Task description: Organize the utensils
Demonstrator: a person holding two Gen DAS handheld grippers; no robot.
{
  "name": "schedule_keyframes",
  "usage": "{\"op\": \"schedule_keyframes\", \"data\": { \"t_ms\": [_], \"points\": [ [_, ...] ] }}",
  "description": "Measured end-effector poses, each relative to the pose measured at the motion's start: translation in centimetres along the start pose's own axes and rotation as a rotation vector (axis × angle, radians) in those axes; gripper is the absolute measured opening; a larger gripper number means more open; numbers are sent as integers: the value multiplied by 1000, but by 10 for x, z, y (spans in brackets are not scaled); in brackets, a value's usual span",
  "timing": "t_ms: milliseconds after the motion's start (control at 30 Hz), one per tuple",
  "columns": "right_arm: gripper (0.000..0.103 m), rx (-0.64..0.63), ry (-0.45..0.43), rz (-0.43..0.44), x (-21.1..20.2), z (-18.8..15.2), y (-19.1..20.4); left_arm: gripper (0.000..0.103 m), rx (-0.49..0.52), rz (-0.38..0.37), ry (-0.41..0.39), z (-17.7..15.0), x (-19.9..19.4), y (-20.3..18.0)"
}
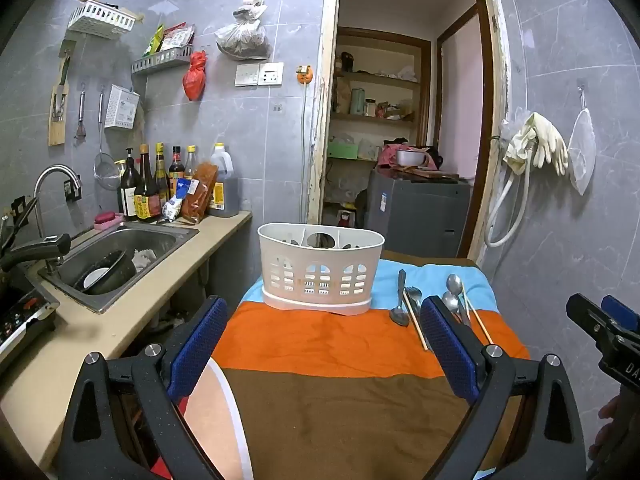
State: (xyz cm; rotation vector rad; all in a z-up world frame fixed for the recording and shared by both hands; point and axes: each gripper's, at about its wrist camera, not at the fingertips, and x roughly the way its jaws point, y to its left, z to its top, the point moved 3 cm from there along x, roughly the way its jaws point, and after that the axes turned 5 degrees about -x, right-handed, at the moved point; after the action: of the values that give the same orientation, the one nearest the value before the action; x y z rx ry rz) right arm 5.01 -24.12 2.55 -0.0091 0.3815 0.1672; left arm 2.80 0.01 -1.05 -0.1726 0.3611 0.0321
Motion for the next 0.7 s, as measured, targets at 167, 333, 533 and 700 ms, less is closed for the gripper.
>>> {"op": "schedule_keyframes", "data": {
  "t_ms": [167,333,533,700],
  "points": [
    [103,-5,5,-2,1,0,0,95,-1,-2,0,0,0,0],
    [103,-4,5,-1,1,0,0,95,0,-1,0,0,0,0],
    [103,-4,4,-2,1,0,0,95,0,-2,1,0,0,0],
    [103,-4,5,-2,1,0,0,95,2,0,1,0,0,0]
  ]
}}
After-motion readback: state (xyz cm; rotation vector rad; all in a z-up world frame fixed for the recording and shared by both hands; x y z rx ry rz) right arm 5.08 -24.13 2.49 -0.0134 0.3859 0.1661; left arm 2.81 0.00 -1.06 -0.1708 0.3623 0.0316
